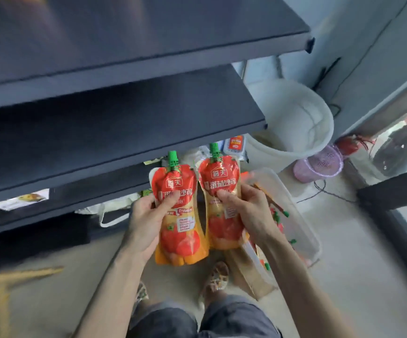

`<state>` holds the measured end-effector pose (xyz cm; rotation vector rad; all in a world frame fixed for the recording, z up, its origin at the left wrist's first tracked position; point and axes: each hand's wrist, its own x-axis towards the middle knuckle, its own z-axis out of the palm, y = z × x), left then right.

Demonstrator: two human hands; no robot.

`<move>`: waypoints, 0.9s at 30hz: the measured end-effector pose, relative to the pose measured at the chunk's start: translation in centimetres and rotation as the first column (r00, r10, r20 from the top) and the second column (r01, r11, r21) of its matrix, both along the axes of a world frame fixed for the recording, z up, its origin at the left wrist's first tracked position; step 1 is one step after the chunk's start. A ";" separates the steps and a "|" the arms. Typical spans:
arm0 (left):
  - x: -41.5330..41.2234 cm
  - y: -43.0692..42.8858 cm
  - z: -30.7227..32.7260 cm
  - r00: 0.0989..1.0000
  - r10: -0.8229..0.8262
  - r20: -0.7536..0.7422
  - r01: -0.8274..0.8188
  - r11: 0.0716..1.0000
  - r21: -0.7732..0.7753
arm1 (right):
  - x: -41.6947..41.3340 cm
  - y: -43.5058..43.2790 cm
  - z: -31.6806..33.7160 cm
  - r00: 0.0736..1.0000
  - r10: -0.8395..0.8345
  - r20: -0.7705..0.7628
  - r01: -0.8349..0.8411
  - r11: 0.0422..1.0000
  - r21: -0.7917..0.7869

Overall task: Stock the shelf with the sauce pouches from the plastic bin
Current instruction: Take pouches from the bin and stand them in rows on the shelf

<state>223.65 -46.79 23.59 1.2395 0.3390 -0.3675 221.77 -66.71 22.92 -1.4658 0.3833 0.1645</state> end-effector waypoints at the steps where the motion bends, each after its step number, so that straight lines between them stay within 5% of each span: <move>1: -0.1 1.9 0.8 0.997 0.063 0.033 -0.064 0.997 0.031 | 0.6 1.8 0.7 0.999 0.027 0.028 -0.027 1.000 -0.001; 5: -0.7 10.3 3.7 0.962 0.212 0.173 -0.234 0.965 0.117 | 2.4 10.4 3.2 0.989 0.094 0.114 -0.100 0.994 0.047; 15: 0.5 30.8 10.0 0.926 0.209 0.316 -0.283 0.935 0.212 | 6.3 32.0 9.3 0.928 0.215 0.306 -0.240 0.970 0.046; 27: 9.5 45.9 16.8 0.837 0.176 0.517 -0.318 0.927 0.199 | 16.4 46.4 16.7 0.821 0.274 0.500 -0.306 0.952 -0.019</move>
